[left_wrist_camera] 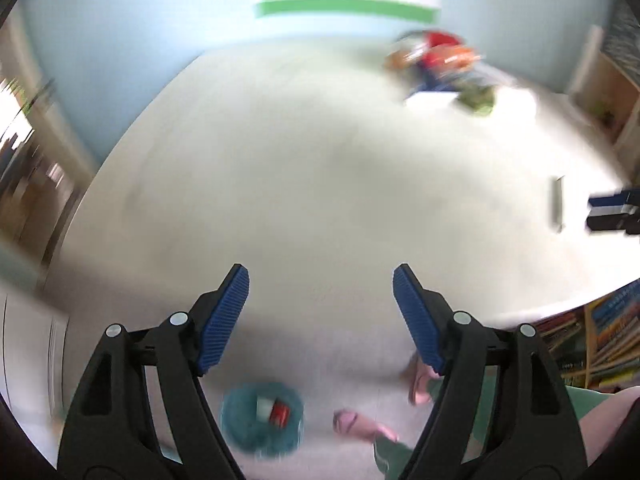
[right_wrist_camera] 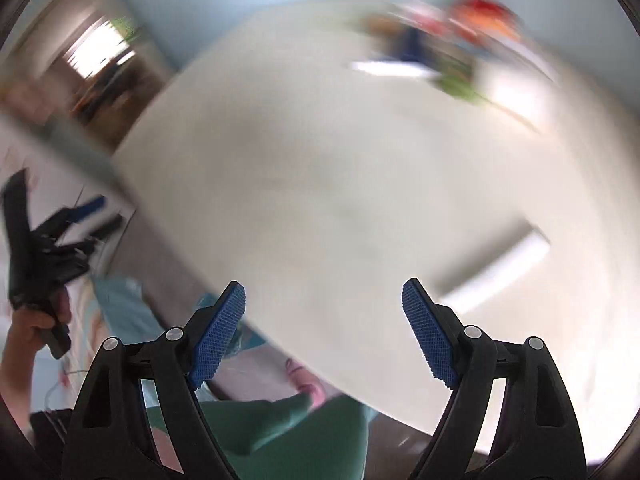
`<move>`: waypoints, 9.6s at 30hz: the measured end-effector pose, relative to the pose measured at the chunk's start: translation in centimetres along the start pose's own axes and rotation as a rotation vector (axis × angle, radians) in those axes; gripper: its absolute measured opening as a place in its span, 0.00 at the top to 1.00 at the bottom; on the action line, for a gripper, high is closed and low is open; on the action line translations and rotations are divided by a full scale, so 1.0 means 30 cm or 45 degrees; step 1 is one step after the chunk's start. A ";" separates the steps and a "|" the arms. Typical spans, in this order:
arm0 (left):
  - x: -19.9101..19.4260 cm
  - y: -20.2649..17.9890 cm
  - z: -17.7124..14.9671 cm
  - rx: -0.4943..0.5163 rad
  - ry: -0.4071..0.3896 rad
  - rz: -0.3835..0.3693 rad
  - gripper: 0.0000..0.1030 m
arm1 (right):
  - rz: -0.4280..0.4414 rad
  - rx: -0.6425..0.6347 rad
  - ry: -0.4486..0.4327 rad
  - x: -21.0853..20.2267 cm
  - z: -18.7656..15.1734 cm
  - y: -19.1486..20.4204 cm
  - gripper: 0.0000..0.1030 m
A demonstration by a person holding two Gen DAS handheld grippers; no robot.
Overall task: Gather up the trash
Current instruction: 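Return both tools to the table and approach the white marker with the right tool, then grasp a white marker with the right tool while the left tool grasps another marker, then carry both markers to the teal bin and open both tools to drop them, then move both open tools back over the table toward the remaining trash, then grasp the dark blue case with the left tool while the right tool grasps a white cup, then carry the blue case and white cup over the teal bin, then open both tools to drop the blue case and cup into the bin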
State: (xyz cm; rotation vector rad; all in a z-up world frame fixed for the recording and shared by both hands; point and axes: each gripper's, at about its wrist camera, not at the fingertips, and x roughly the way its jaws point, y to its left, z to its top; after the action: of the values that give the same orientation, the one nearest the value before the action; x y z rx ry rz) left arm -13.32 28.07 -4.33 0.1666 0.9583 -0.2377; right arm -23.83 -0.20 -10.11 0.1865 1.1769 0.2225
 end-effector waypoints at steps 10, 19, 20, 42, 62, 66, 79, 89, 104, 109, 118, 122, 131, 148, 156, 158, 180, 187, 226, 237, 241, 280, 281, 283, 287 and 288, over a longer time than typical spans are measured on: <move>0.321 -0.316 0.428 0.446 0.030 -0.119 0.29 | -0.012 0.274 0.129 0.085 0.016 -0.317 0.33; 0.596 -0.424 0.677 0.803 0.049 -0.257 0.29 | -0.165 0.421 0.099 0.189 0.083 -0.263 0.45; 0.631 -0.435 0.695 0.834 0.046 -0.269 0.29 | -0.201 0.409 0.095 0.198 0.093 -0.244 0.45; 0.653 -0.474 0.636 0.827 0.199 -0.568 0.89 | -0.097 0.160 0.100 0.130 0.262 -0.325 0.87; 0.104 -0.113 0.198 -0.034 0.138 0.003 0.89 | 0.365 -0.851 0.225 0.153 0.389 0.218 0.87; -0.030 -0.051 -0.039 -0.280 0.185 0.171 0.89 | 0.452 -1.129 0.297 0.193 0.327 0.414 0.87; -0.256 0.243 -0.754 -0.846 0.291 0.369 0.89 | 0.618 -1.587 0.534 0.438 -0.034 1.144 0.87; 0.047 0.599 -1.167 -0.990 0.334 0.242 0.89 | 0.524 -1.594 0.793 1.085 -0.365 1.504 0.87; 0.797 0.749 -1.700 -1.048 0.564 0.105 0.89 | 0.342 -1.510 1.017 2.011 -0.747 1.443 0.84; 0.838 0.740 -1.757 -1.064 0.609 0.089 0.73 | 0.303 -1.431 1.021 2.052 -0.749 1.423 0.62; 0.550 0.681 -1.663 -1.083 0.579 0.153 0.45 | 0.359 -1.461 0.898 1.687 -0.582 1.427 0.55; 0.337 0.655 -1.537 -1.053 0.580 0.178 0.37 | 0.454 -1.472 0.839 1.361 -0.478 1.414 0.45; -0.128 0.590 -1.023 -0.699 0.423 0.294 0.24 | 0.578 -1.339 0.575 0.652 -0.166 1.248 0.37; -0.166 0.121 -0.201 0.039 0.105 0.088 0.07 | 0.263 -0.687 -0.009 -0.002 0.100 0.326 0.18; 0.009 -0.303 0.163 0.375 0.059 -0.047 0.07 | 0.080 -0.525 -0.156 -0.170 0.163 -0.162 0.18; 0.046 -0.384 0.237 0.413 0.040 -0.069 0.07 | 0.066 -0.492 -0.180 -0.187 0.206 -0.266 0.18; 0.707 -0.649 0.831 0.468 0.227 -0.156 0.07 | 0.320 -0.217 -0.060 0.136 0.698 -0.730 0.31; 0.928 -0.617 0.931 0.277 0.316 -0.144 0.13 | 0.380 -0.201 0.023 0.272 0.744 -0.752 0.39; 0.229 -0.234 0.386 -0.123 0.264 0.112 0.49 | 0.809 -0.782 0.157 0.146 0.709 -0.163 0.97; -0.060 0.098 -0.256 -0.612 0.332 0.314 0.49 | 0.945 -1.206 0.438 0.308 0.500 0.497 0.97; -0.124 0.212 -0.494 -0.737 0.369 0.346 0.49 | 0.966 -1.291 0.544 0.395 0.394 0.758 0.97; 0.570 0.617 -1.715 -1.132 0.737 0.047 0.26 | 0.446 -1.514 1.077 1.570 -0.469 1.472 0.59; 0.521 0.609 -1.681 -1.115 0.722 0.046 0.26 | 0.464 -1.515 1.065 1.522 -0.451 1.476 0.59; 0.420 0.593 -1.611 -1.070 0.697 0.072 0.26 | 0.529 -1.523 1.015 1.365 -0.398 1.488 0.59; 0.184 0.529 -1.420 -0.928 0.661 0.159 0.22 | 0.675 -1.498 0.893 1.039 -0.277 1.477 0.49; 0.138 0.513 -1.376 -0.883 0.651 0.173 0.18 | 0.729 -1.468 0.851 0.940 -0.229 1.463 0.49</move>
State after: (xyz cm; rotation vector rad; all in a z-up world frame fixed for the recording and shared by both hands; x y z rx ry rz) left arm -39.35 52.46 -30.54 -0.3628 1.4759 0.2841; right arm -23.15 49.83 -26.39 -0.6264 1.4422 1.5027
